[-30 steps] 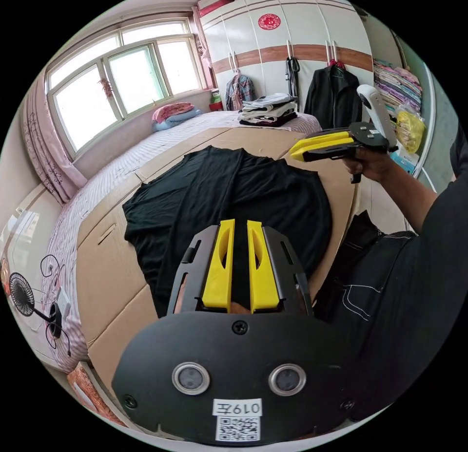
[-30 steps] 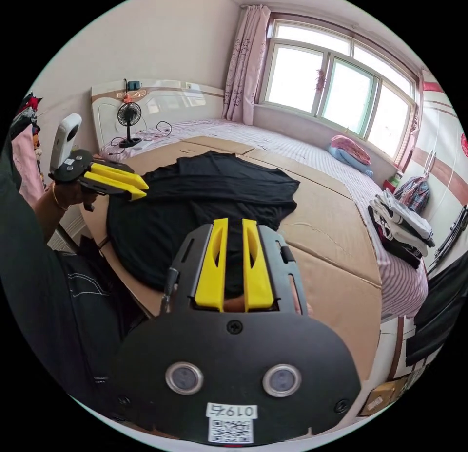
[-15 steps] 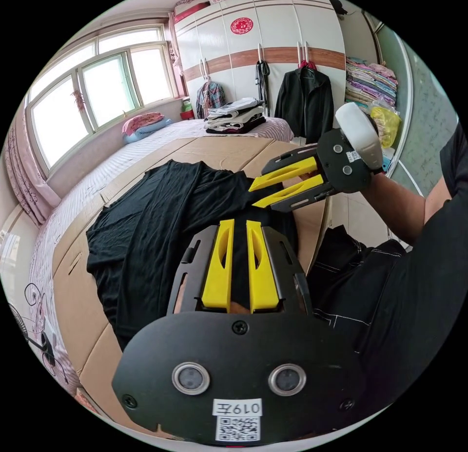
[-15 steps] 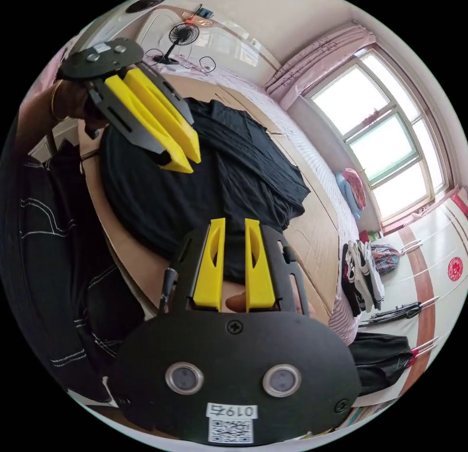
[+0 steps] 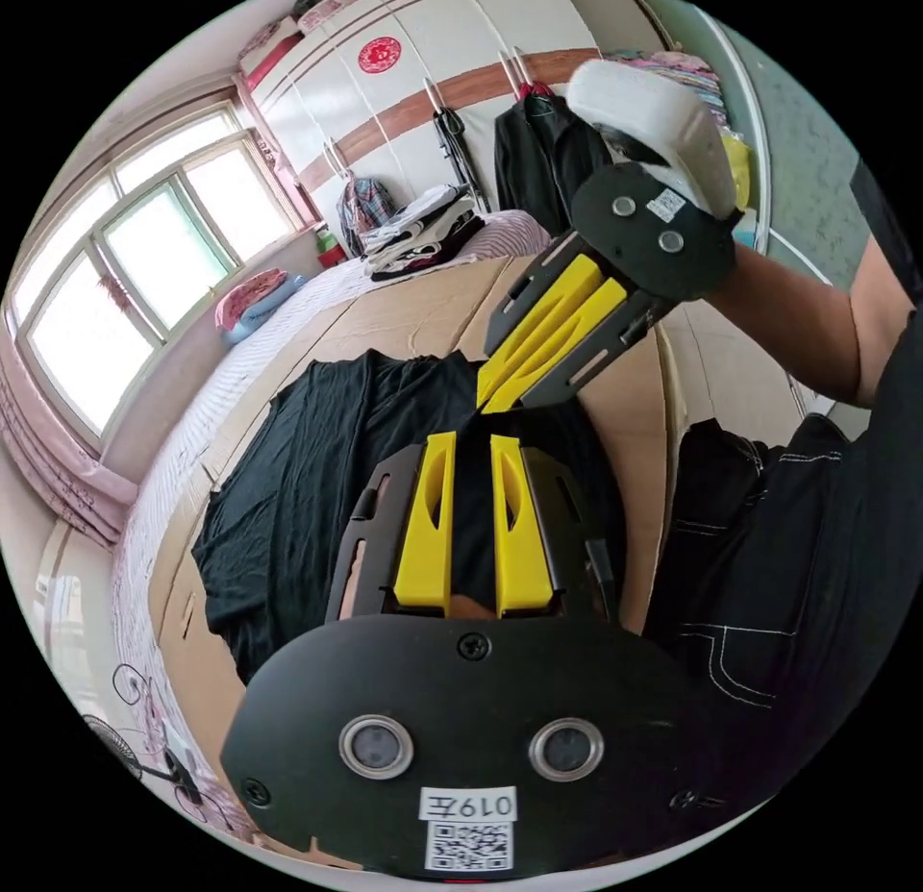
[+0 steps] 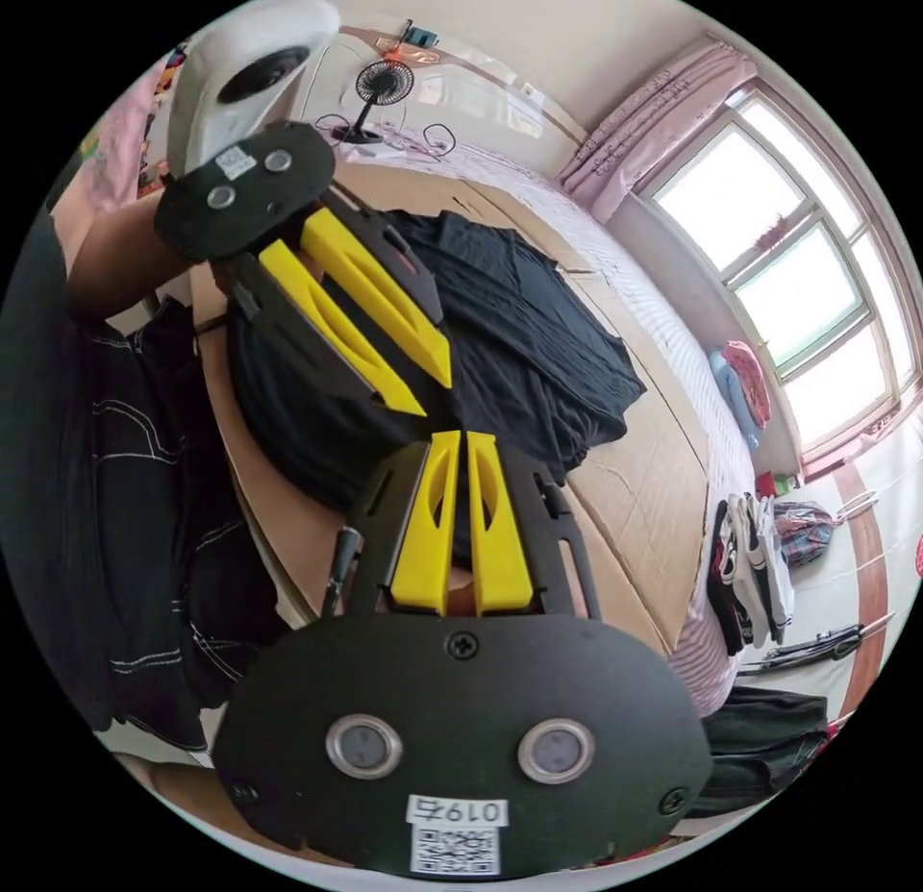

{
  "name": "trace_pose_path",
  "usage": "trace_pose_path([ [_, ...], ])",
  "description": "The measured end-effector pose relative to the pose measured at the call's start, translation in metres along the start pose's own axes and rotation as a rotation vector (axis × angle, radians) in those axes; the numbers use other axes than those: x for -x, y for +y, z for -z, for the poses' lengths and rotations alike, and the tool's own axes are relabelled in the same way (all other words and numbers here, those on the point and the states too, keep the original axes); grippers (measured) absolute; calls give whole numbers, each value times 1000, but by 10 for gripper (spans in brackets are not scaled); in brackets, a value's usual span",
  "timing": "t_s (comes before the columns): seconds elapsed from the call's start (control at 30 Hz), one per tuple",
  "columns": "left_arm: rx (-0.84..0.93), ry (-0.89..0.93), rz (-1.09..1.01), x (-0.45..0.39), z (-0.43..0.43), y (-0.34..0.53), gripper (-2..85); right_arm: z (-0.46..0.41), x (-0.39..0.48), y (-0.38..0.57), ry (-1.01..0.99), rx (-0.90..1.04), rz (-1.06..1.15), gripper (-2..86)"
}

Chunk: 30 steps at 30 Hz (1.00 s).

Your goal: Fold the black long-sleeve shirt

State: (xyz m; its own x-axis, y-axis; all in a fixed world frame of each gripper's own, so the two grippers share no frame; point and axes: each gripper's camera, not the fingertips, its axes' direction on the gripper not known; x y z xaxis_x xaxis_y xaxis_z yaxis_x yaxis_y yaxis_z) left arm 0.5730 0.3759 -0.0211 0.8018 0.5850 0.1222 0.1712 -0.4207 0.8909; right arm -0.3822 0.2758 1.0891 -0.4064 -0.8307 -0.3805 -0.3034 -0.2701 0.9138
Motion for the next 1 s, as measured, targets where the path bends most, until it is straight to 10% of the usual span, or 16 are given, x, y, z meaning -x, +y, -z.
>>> trace_pose_path([
  [0.43,53,-31,-96,-49,-24,-49,7,16,-30,29,-100,4,35,21],
  [1.0,46,-41,-81,-77,-31,-70,7,-16,-151,83,-176,0,-434,27],
])
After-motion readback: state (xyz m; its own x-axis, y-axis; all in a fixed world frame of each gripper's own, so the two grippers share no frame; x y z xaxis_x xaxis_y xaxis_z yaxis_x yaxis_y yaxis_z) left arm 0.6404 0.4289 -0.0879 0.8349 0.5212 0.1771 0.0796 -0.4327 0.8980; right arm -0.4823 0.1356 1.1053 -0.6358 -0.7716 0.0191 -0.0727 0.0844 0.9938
